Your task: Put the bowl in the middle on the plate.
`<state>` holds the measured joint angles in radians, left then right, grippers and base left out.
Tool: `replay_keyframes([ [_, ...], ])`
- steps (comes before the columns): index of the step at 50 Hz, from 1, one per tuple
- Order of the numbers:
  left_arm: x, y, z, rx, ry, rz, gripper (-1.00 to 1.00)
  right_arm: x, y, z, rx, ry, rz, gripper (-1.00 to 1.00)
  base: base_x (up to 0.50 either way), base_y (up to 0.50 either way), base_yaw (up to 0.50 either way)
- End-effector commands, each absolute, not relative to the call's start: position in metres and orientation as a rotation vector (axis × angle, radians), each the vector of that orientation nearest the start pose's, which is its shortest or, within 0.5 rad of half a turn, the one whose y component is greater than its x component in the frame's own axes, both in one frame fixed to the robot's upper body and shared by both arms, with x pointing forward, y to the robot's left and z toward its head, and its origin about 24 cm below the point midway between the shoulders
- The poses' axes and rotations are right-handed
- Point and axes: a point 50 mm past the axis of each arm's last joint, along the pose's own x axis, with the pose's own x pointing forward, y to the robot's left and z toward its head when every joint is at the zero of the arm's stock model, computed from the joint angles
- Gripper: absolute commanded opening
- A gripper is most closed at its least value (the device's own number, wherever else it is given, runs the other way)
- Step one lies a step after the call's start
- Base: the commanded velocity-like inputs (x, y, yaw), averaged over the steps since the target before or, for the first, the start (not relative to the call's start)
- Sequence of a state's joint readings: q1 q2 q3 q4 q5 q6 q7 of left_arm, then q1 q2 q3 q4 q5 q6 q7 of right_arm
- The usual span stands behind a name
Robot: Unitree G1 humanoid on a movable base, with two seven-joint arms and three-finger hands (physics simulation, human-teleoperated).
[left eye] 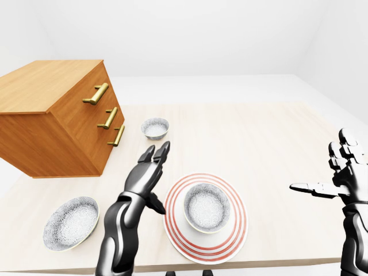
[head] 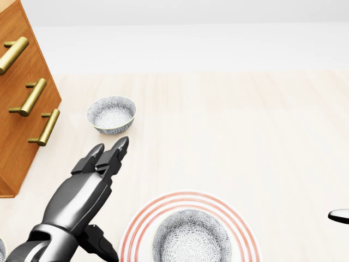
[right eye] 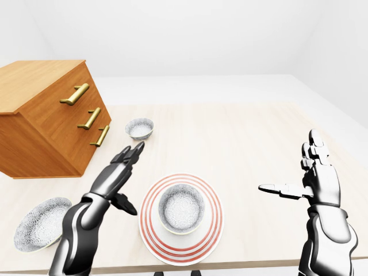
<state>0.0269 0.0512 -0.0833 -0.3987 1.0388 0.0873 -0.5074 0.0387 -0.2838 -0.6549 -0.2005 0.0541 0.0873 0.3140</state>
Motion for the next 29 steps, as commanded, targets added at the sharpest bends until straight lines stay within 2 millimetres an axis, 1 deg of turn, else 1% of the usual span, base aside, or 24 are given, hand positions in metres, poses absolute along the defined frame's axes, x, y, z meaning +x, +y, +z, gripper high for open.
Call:
replay_keyframes([
  [1, 0.243, 0.131, 0.138, 0.943, -0.194, -0.279, 1.0, 0.201, -0.326, 0.118, -0.289, -0.128, -0.32, 1.0, 0.0, 0.0, 0.0],
  [3, 0.237, 0.121, 0.155, 0.831, -0.298, -0.319, 1.0, 0.201, -0.325, 0.119, -0.292, -0.133, -0.319, 1.0, 0.0, 0.0, 0.0],
  [5, 0.236, 0.12, 0.156, 0.83, -0.314, -0.325, 1.0, 0.201, -0.325, 0.119, -0.292, -0.133, -0.318, 1.0, 0.0, 0.0, 0.0],
  [6, 0.235, 0.115, 0.169, 0.742, -0.392, -0.331, 1.0, 0.202, -0.326, 0.117, -0.287, -0.124, -0.32, 1.0, 0.0, 0.0, 0.0],
  [7, 0.234, 0.114, 0.171, 0.737, -0.409, -0.335, 1.0, 0.202, -0.326, 0.117, -0.286, -0.123, -0.32, 1.0, 0.0, 0.0, 0.0],
  [8, 0.232, 0.113, 0.182, 0.673, -0.478, -0.322, 1.0, 0.201, -0.326, 0.119, -0.29, -0.132, -0.32, 1.0, 0.0, 0.0, 0.0],
  [9, 0.231, 0.113, 0.189, 0.625, -0.522, -0.319, 1.0, 0.201, -0.325, 0.12, -0.292, -0.137, -0.319, 1.0, 0.0, 0.0, 0.0],
  [11, 0.231, 0.114, 0.196, 0.617, -0.567, -0.302, 1.0, 0.2, -0.325, 0.122, -0.296, -0.143, -0.318, 1.0, 0.0, 0.0, 0.0],
  [12, 0.232, 0.116, 0.202, 0.577, -0.6, -0.285, 1.0, 0.2, -0.325, 0.121, -0.295, -0.142, -0.319, 1.0, 0.0, 0.0, 0.0],
  [14, 0.236, 0.119, 0.2, 0.566, -0.597, -0.27, 1.0, 0.201, -0.325, 0.12, -0.291, -0.136, -0.32, 1.0, 0.0, 0.0, 0.0],
  [15, 0.236, 0.122, 0.203, 0.472, -0.618, -0.268, 1.0, 0.201, -0.326, 0.119, -0.288, -0.131, -0.321, 1.0, 0.0, 0.0, 0.0],
  [17, 0.244, 0.126, 0.193, 0.487, -0.57, -0.25, 1.0, 0.202, -0.326, 0.119, -0.29, -0.132, -0.32, 1.0, 0.0, 0.0, 0.0],
  [18, 0.248, 0.13, 0.19, 0.431, -0.558, -0.234, 1.0, 0.201, -0.325, 0.12, -0.293, -0.137, -0.319, 1.0, 0.0, 0.0, 0.0],
  [19, 0.247, 0.131, 0.19, 0.386, -0.564, -0.23, 1.0, 0.201, -0.325, 0.12, -0.292, -0.136, -0.32, 1.0, 0.0, 0.0, 0.0],
  [20, 0.253, 0.135, 0.181, 0.38, -0.518, -0.217, 1.0, 0.201, -0.325, 0.12, -0.291, -0.135, -0.32, 1.0, 0.0, 0.0, 0.0],
  [22, 0.257, 0.141, 0.179, 0.28, -0.515, -0.19, 1.0, 0.201, -0.325, 0.119, -0.292, -0.133, -0.319, 1.0, 0.0, 0.0, 0.0],
  [23, 0.259, 0.143, 0.175, 0.293, -0.495, -0.173, 1.0, 0.201, -0.325, 0.12, -0.292, -0.135, -0.32, 1.0, 0.0, 0.0, 0.0],
  [25, 0.256, 0.146, 0.18, 0.183, -0.53, -0.164, 1.0, 0.202, -0.325, 0.12, -0.292, -0.136, -0.32, 1.0, 0.0, 0.0, 0.0],
  [26, 0.258, 0.148, 0.179, 0.202, -0.521, -0.141, 1.0, 0.202, -0.325, 0.119, -0.291, -0.131, -0.319, 1.0, 0.0, 0.0, 0.0],
  [28, 0.257, 0.152, 0.18, 0.139, -0.532, -0.126, 1.0, 0.202, -0.326, 0.119, -0.29, -0.13, -0.32, 1.0, 0.0, 0.0, 0.0],
  [29, 0.259, 0.152, 0.176, 0.16, -0.509, -0.13, 1.0, 0.202, -0.326, 0.119, -0.29, -0.13, -0.321, 1.0, 0.0, 0.0, 0.0],
])
